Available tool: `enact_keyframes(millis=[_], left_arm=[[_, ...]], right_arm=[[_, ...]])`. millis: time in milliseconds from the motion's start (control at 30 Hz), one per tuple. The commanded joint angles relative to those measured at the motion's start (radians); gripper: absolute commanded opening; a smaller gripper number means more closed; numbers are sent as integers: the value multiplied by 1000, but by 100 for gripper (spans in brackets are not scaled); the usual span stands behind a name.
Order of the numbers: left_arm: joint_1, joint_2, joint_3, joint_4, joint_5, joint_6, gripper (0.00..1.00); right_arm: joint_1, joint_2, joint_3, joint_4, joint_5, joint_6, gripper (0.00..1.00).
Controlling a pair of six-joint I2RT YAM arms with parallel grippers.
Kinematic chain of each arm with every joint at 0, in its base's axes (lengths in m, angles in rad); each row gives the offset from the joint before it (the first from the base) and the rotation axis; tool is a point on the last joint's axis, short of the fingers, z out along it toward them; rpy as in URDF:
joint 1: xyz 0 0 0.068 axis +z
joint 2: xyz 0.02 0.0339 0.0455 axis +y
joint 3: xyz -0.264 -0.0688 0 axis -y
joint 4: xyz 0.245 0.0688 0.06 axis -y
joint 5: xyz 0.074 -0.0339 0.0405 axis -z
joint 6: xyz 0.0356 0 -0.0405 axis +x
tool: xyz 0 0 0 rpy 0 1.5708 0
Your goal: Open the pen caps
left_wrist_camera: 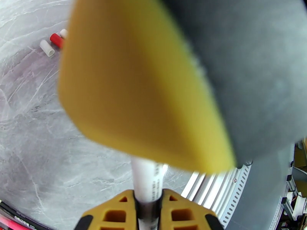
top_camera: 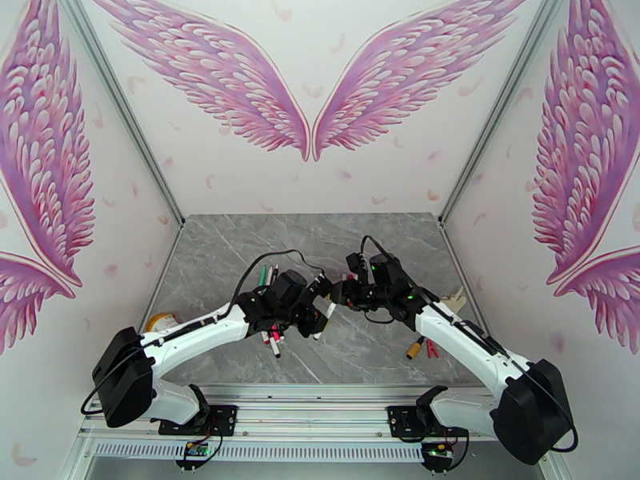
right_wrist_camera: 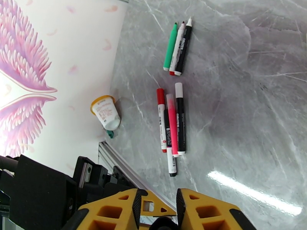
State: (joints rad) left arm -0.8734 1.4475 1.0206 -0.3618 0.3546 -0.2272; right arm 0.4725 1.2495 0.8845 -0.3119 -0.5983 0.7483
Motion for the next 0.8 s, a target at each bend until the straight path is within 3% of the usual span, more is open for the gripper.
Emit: enact_keyframes(millis=[0,500,767], left_arm=[[-6,8,39,-16,11,14,13],[-6,-22,-7,34,50,-36,14],[13,-28,-29,97,83,-92,31]], right_arm=[[12,10,33,25,2,-3,25],[15,-21,29,11,35,-9,13],[18,-45,19,25,-1,-12,10]])
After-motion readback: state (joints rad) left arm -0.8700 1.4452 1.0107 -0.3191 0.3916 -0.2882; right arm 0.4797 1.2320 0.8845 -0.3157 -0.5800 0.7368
